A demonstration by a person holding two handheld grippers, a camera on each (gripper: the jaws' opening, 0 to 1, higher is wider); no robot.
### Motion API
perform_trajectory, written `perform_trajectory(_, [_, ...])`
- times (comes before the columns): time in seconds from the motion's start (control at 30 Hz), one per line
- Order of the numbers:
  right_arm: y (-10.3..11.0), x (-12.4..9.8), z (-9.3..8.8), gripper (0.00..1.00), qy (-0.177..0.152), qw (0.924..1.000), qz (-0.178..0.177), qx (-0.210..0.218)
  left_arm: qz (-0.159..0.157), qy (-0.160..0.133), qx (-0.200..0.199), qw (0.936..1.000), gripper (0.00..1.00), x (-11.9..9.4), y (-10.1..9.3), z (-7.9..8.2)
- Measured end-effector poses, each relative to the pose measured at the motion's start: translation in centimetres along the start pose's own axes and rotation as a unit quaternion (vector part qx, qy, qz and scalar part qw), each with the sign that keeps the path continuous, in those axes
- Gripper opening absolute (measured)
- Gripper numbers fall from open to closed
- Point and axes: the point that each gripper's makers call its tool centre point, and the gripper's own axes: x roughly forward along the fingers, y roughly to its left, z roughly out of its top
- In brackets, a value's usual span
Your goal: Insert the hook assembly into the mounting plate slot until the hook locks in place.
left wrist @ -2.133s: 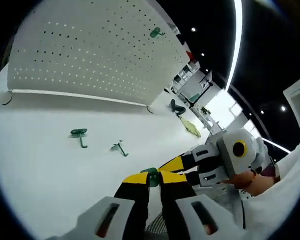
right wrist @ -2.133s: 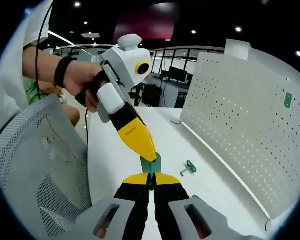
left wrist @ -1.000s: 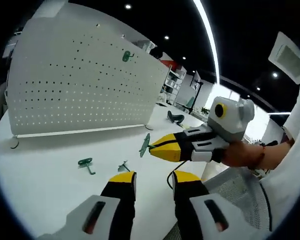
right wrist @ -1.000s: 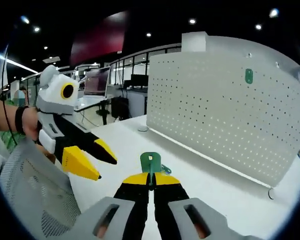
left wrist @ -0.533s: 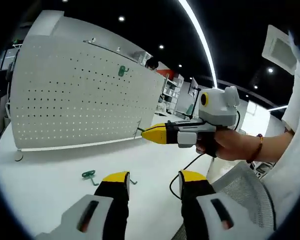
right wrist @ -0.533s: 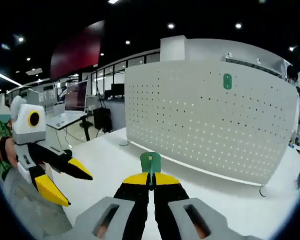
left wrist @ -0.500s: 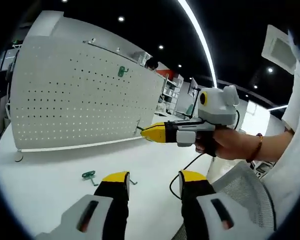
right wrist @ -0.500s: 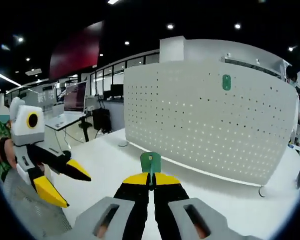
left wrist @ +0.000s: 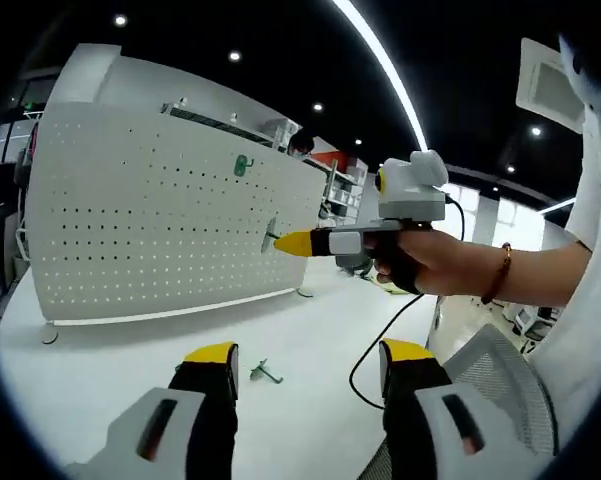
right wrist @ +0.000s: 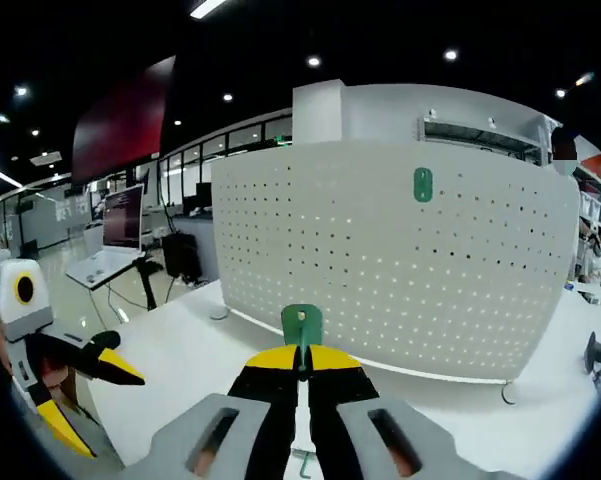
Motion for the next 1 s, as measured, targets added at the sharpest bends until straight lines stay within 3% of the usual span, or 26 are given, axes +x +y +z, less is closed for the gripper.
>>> perform_trajectory(0.13, [-0.8, 0.5, 1.1, 0.01, -0.009, 0.9999, -0.010, 0.004, 0.015, 0.000, 0.014, 0.9998, 0.67, -0.3, 0.4, 0.0])
perform_trajectory(0.47, [-2.4, 1.2, 3.5, 0.01, -0.024, 0.9986, -0.034, 0.033, 0.018, -0.003, 0.008, 0.9998, 0.68, -1.0, 0.4, 0.0])
perform_trajectory(0.67, [-3.2, 1.8, 4.6, 0.01, -0.031, 0.9974, -0.049, 0.043, 0.027, -0.017, 0.029, 0.9991, 0.72, -1.5, 0.4, 0.6])
perform_trajectory(0.77, [-3.6, 2.2, 5.4, 0.01, -0.037, 0.9966, -0.053, 0.051, 0.032, -0.008, 0.048, 0.9983, 0.75, -1.6, 0.6, 0.4])
perform_trajectory(1.0, [-4.8, 3.2, 7.1, 0.01, -0.042, 0.9953, -0.070, 0.051, 0.037, -0.016, 0.046, 0.9981, 0.76, -1.8, 1.0, 0.8])
